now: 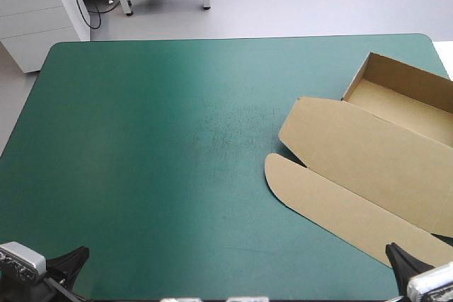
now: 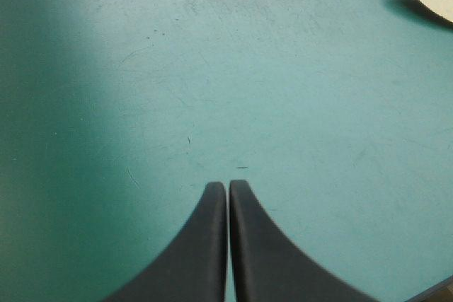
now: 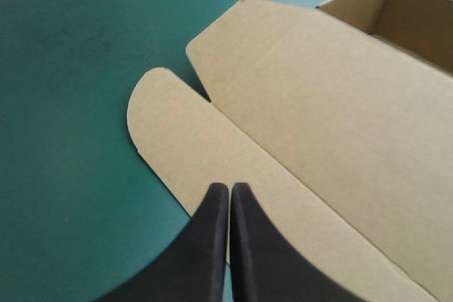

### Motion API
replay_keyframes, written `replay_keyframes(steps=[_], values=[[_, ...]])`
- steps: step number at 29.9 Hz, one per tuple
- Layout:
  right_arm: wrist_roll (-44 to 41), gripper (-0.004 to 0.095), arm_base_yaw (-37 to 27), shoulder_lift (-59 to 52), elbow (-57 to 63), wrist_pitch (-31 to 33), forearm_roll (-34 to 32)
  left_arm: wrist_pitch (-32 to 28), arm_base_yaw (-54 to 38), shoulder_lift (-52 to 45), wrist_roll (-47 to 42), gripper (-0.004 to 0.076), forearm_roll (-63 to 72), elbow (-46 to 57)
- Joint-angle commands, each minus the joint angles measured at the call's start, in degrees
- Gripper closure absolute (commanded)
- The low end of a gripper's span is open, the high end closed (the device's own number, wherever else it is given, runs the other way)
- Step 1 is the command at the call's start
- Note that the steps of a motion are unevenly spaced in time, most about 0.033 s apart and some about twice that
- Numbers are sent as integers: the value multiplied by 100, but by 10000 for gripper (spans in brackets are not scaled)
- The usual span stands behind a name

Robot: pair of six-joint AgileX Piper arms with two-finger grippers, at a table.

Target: Fold the box

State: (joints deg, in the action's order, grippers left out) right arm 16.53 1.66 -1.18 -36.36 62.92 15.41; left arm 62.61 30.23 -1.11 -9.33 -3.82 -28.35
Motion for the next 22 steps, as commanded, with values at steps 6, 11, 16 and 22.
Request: replay_keyframes(steps=[6,11,16,22], values=[[364,919,29,-86,712,-1141,666,-417,21,-17,50,731,31,-119],[403,919,29,-86,712,-1143,680,-385,21,-17,39,731,31,-98],[403,928,29,-86,712,-1143,680,-259,21,-17,39,731,57,-10],[403,928,29,-86,712,-1133,680,-259,21,-17,39,731,57,-10]])
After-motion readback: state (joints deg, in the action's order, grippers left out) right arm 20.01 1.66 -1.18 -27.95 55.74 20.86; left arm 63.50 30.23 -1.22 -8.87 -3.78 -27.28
